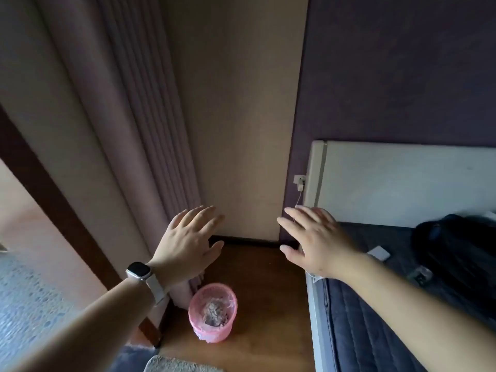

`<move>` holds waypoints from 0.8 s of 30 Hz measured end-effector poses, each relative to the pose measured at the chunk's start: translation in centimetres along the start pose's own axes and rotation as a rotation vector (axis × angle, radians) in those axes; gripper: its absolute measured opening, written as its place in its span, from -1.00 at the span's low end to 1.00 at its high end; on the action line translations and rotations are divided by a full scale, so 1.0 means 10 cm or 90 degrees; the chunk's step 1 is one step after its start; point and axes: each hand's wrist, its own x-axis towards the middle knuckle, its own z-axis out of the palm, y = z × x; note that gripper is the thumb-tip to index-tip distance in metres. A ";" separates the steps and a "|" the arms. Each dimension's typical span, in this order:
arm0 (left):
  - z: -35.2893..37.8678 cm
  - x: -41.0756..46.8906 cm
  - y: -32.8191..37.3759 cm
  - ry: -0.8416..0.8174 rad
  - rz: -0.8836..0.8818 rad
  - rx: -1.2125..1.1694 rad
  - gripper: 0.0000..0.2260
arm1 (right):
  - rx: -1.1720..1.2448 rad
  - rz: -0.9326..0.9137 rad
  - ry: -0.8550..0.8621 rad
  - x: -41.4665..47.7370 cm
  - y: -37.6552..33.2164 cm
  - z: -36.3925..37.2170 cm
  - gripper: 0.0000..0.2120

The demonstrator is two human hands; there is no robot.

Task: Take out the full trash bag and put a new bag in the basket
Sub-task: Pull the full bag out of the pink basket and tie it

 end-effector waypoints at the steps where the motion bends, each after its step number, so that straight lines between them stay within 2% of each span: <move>1: 0.05 0.11 0.06 -0.016 -0.002 0.004 -0.48 | 0.002 -0.015 -0.020 0.05 0.14 0.05 -0.46; 5: 0.27 0.45 0.18 -0.018 -0.045 0.001 -0.49 | 0.018 -0.048 -0.024 0.34 0.57 0.31 -0.46; 14: 0.63 1.01 0.03 -0.038 -0.093 0.020 -0.52 | 0.094 -0.108 -0.032 1.13 1.01 0.72 -0.45; 19: 1.00 1.24 -0.26 -0.032 -0.117 0.007 -0.54 | 0.099 -0.160 -0.076 1.72 1.14 1.06 -0.43; 24: 1.47 1.52 -0.71 -0.056 -0.200 -0.015 -0.52 | 0.101 -0.189 -0.109 2.38 1.23 1.38 -0.43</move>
